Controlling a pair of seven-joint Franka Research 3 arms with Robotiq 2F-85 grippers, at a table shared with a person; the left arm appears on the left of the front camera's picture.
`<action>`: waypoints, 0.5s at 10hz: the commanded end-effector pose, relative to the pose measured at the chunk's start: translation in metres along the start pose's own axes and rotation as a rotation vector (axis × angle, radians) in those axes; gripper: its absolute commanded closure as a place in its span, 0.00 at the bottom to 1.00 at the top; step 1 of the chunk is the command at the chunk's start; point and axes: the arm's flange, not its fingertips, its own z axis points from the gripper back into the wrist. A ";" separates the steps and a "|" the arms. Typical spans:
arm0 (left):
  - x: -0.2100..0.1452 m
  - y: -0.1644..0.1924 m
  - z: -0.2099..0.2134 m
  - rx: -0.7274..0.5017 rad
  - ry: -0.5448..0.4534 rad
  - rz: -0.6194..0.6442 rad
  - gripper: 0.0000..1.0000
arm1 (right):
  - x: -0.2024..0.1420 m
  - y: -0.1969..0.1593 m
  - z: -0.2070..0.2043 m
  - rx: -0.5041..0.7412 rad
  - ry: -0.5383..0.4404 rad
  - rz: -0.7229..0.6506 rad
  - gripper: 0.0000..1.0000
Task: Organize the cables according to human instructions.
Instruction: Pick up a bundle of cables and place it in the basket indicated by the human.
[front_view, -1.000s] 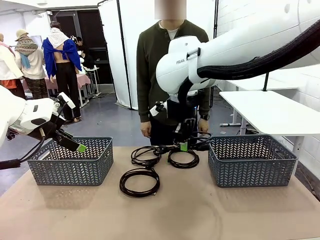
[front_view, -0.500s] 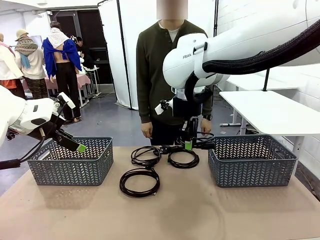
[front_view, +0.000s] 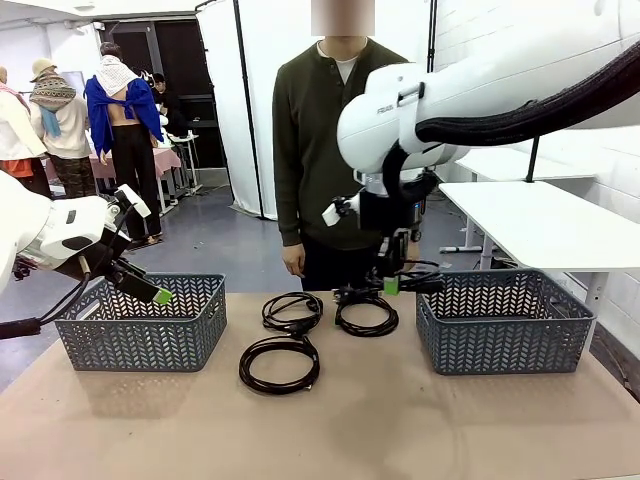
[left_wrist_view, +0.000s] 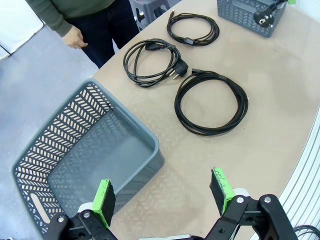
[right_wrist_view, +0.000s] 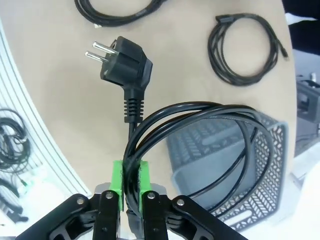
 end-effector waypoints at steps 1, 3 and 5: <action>0.000 0.001 -0.001 0.002 -0.002 0.016 0.00 | -0.038 -0.023 0.012 0.007 -0.001 0.059 1.00; 0.000 0.001 -0.001 0.002 -0.002 0.016 0.00 | -0.068 -0.043 0.021 -0.028 -0.004 0.107 1.00; 0.000 0.001 -0.001 0.002 -0.002 0.016 0.00 | -0.099 -0.064 0.018 -0.060 0.021 0.164 1.00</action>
